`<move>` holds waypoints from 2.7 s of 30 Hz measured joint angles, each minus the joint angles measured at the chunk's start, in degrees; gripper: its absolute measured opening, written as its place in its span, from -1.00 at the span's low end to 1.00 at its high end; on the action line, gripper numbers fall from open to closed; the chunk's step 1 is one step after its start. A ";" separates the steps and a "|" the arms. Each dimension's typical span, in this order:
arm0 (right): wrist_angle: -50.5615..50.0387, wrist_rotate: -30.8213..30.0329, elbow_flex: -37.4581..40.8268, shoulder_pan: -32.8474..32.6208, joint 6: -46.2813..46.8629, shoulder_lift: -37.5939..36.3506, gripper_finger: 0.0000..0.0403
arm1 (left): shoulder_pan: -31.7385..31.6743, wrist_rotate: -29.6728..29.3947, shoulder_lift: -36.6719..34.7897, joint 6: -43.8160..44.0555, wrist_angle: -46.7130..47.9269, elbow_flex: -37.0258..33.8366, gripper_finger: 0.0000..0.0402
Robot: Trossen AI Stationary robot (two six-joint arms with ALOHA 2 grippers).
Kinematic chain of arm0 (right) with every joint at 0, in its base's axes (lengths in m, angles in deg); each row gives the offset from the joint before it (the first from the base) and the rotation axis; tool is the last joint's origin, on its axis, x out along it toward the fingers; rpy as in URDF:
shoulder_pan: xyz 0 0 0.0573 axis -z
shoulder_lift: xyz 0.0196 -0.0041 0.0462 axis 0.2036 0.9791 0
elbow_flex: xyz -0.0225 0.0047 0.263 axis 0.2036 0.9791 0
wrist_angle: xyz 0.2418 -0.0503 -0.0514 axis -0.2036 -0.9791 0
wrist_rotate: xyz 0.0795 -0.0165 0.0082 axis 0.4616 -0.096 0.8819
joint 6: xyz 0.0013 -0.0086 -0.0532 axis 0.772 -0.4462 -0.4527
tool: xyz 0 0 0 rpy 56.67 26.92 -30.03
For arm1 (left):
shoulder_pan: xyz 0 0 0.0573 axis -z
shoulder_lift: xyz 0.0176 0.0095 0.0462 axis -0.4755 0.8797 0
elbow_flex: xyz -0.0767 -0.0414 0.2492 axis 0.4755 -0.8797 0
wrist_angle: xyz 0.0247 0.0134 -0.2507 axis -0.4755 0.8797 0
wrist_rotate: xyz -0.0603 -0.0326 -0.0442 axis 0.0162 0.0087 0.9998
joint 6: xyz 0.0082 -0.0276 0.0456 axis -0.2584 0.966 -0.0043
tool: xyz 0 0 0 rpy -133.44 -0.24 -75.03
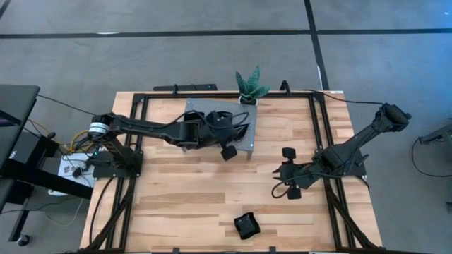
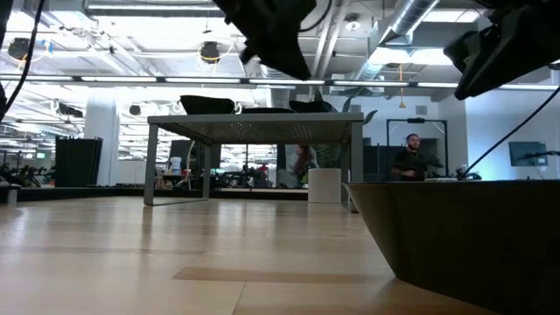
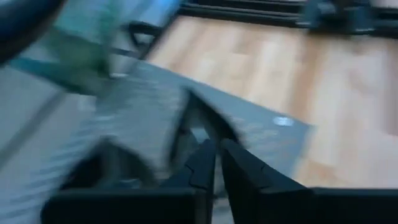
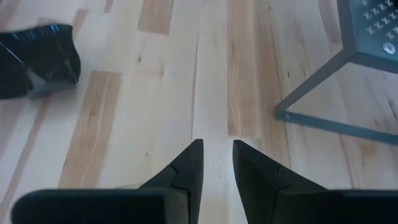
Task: Pick & Place Mini shaped plates
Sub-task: Stack the black drop shaped plate on top of the black drop shaped plates on the shelf, then stack the black distorted square plate on top of the black distorted square plates on the shelf
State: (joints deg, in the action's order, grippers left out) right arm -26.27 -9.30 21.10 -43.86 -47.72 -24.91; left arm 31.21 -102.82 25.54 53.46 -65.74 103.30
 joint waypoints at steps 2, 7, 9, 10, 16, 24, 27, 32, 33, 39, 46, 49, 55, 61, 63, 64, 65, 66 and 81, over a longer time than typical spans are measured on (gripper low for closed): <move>1.19 0.01 0.00 0.00 0.00 0.00 -0.60 | 0.35 -5.16 -0.57 -0.55 0.66 -0.02 -0.91; 3.32 0.04 0.00 0.00 0.02 0.00 -0.60 | -0.48 -4.25 -0.52 3.56 1.33 -0.58 -0.97; 3.56 0.07 0.00 0.00 0.04 0.00 -0.60 | -0.84 -4.54 -0.37 4.51 1.29 -2.29 -0.97; 3.86 0.07 0.00 0.00 0.02 0.00 -0.60 | -1.04 -5.45 -0.23 5.27 1.79 -3.27 -0.97; 4.10 0.11 0.00 0.00 0.02 0.00 -0.60 | -1.35 -8.47 -0.26 6.63 0.69 -5.66 -0.98; 4.08 0.11 0.00 0.00 -0.04 0.00 -0.60 | -0.99 -7.74 -0.23 7.05 -0.96 -6.23 -0.98; 4.08 0.11 0.00 0.00 -1.99 0.00 -0.60 | -0.99 -4.97 -0.23 7.07 -1.30 -6.23 -0.98; 4.08 0.11 0.00 0.00 -2.97 0.00 -0.60 | -0.97 0.00 -0.23 7.09 -1.53 -6.23 -0.97; 4.08 0.11 0.00 0.00 -3.02 0.00 -0.60 | -0.97 0.48 -0.23 7.09 -1.67 -6.23 -0.97; 4.08 0.08 0.00 0.00 -5.73 0.00 -0.60 | -0.88 1.01 -0.23 7.09 -2.67 -6.21 -0.97; 4.10 0.07 0.00 0.00 -5.88 0.00 -0.60 | 4.68 1.13 -1.68 6.64 -7.12 -6.18 -0.97; 4.10 0.06 0.00 0.00 -6.01 0.00 -0.60 | 9.96 4.31 -2.85 6.36 -9.81 -6.10 -0.97; 6.64 0.04 0.00 0.00 -5.97 0.00 -0.60 | 22.17 8.38 -1.37 8.52 -10.31 -6.10 -0.96; 14.56 0.04 0.00 0.00 -5.97 -0.02 -0.60 | 29.76 7.98 5.40 12.95 -19.76 -6.12 -0.80; 16.06 0.04 0.00 0.00 -5.96 -0.02 -0.60 | 30.63 7.97 8.78 14.38 -23.82 -6.09 -0.70; 16.33 0.04 0.00 0.00 -5.95 -0.03 -0.60 | 30.69 8.02 10.85 15.60 -25.88 -6.10 -0.65; 16.35 0.04 0.00 0.00 -5.95 -0.04 -0.60 | 30.68 8.09 12.59 16.92 -27.70 -6.12 -0.60; 16.21 0.04 0.00 0.00 -5.95 -0.04 -0.60 | 30.41 8.06 14.08 18.30 -28.38 -6.12 -0.55; 15.97 0.13 0.00 0.00 -5.84 -0.04 -0.60 | 27.77 11.71 25.52 26.16 -35.83 -6.14 -0.35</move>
State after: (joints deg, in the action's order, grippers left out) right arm -10.31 -9.16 21.10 -43.86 -53.57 -24.95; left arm 58.98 -91.11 51.06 79.62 -101.56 97.16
